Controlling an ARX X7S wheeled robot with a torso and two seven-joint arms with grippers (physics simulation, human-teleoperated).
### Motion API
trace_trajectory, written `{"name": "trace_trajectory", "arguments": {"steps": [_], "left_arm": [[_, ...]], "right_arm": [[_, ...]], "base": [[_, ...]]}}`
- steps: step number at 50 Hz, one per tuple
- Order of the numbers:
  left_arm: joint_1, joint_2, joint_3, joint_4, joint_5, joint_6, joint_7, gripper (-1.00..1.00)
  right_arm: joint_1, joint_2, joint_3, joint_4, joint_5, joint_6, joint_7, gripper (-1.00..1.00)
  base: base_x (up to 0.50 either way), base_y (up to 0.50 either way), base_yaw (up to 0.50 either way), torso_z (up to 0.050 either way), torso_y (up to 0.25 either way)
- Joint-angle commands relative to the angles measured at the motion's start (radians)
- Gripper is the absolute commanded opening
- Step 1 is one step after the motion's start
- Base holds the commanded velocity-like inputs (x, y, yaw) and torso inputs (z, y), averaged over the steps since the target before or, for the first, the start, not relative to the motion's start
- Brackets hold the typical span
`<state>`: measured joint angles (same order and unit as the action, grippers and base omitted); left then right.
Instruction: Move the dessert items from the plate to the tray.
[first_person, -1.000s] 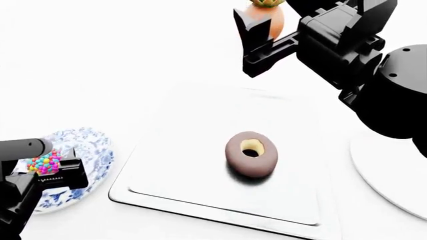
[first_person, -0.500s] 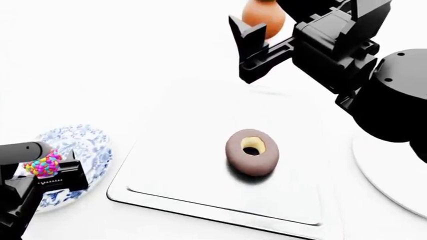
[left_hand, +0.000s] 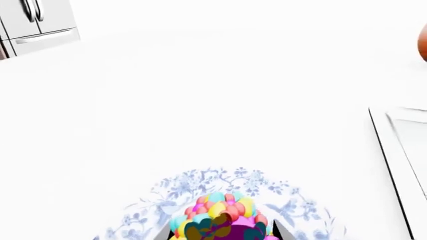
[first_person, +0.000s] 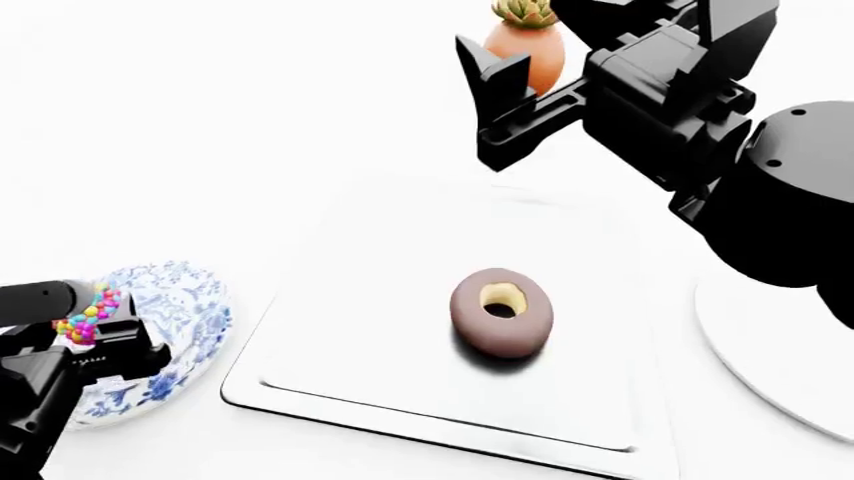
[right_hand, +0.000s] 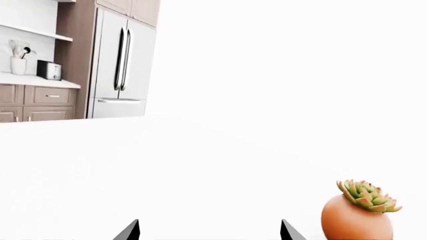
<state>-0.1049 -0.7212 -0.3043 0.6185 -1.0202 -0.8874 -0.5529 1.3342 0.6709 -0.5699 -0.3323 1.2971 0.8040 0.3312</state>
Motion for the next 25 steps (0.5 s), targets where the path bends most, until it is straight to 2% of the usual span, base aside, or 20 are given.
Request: {"name": "trace_trajectory", "arguments": {"steps": [1,6,10,14,16,22,25], "left_arm": [[-0.026,-0.012,-0.016,0.022,-0.04,-0.009,-0.027,-1.0],[-0.121,-0.019,0.005,0.049,-0.112,-0.034,-0.042,-1.0],[-0.342,-0.01,0.137,0.047,-0.227,-0.125,-0.071,-1.0],[-0.574,0.048,0.278,-0.018,-0.293,-0.201,-0.052,-1.0],[-0.673,0.087,0.352,-0.073,-0.278,-0.226,-0.011,-1.0],[-0.833,0.187,0.501,-0.226,-0.173,-0.211,0.131,-1.0],[-0.87,0.219,0.55,-0.273,-0.153,-0.212,0.181,-1.0]], "right_arm": [[0.002,-0.001,-0.003,0.001,0.002,0.002,-0.001,1.0],[0.008,-0.002,-0.002,0.001,0.006,0.004,0.003,1.0],[0.015,-0.004,-0.001,-0.003,0.013,0.008,0.008,1.0],[0.021,-0.001,0.003,-0.005,0.02,0.011,0.013,1.0],[0.022,0.002,0.007,-0.009,0.025,0.012,0.017,1.0],[0.034,0.013,0.016,-0.016,0.042,0.021,0.032,1.0],[0.035,0.015,0.018,-0.021,0.046,0.022,0.039,1.0]], "base": [[0.0,0.0,0.0,-0.002,0.25],[0.0,0.0,0.0,-0.002,0.2],[0.0,0.0,0.0,0.0,0.0],[0.0,0.0,0.0,0.0,0.0],[0.01,0.0,0.0,0.0,0.0],[0.0,0.0,0.0,0.0,0.0],[0.0,0.0,0.0,0.05,0.035]]}}
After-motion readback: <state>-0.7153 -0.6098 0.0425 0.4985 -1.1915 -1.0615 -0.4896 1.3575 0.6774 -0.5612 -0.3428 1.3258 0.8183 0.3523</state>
